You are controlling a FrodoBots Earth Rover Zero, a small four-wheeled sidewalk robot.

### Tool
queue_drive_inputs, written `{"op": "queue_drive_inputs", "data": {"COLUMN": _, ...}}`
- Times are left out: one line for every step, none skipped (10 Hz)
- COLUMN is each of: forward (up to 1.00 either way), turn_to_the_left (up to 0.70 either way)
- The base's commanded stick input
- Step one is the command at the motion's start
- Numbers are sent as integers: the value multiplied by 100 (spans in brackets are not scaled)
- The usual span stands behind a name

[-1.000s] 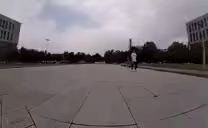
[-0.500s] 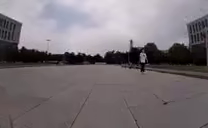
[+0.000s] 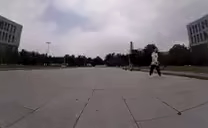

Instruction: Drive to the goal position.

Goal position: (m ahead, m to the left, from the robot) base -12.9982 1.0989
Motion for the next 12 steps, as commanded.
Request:
{"op": "queue_drive_inputs", "data": {"forward": 70, "turn_to_the_left": 14}}
{"op": "queue_drive_inputs", "data": {"forward": 70, "turn_to_the_left": 14}}
{"op": "queue_drive_inputs", "data": {"forward": 70, "turn_to_the_left": 13}}
{"op": "queue_drive_inputs", "data": {"forward": 70, "turn_to_the_left": 12}}
{"op": "queue_drive_inputs", "data": {"forward": 70, "turn_to_the_left": 9}}
{"op": "queue_drive_inputs", "data": {"forward": 70, "turn_to_the_left": 6}}
{"op": "queue_drive_inputs", "data": {"forward": 70, "turn_to_the_left": 0}}
{"op": "queue_drive_inputs", "data": {"forward": 70, "turn_to_the_left": 0}}
{"op": "queue_drive_inputs", "data": {"forward": 70, "turn_to_the_left": 0}}
{"op": "queue_drive_inputs", "data": {"forward": 70, "turn_to_the_left": 0}}
{"op": "queue_drive_inputs", "data": {"forward": 70, "turn_to_the_left": 0}}
{"op": "queue_drive_inputs", "data": {"forward": 70, "turn_to_the_left": 0}}
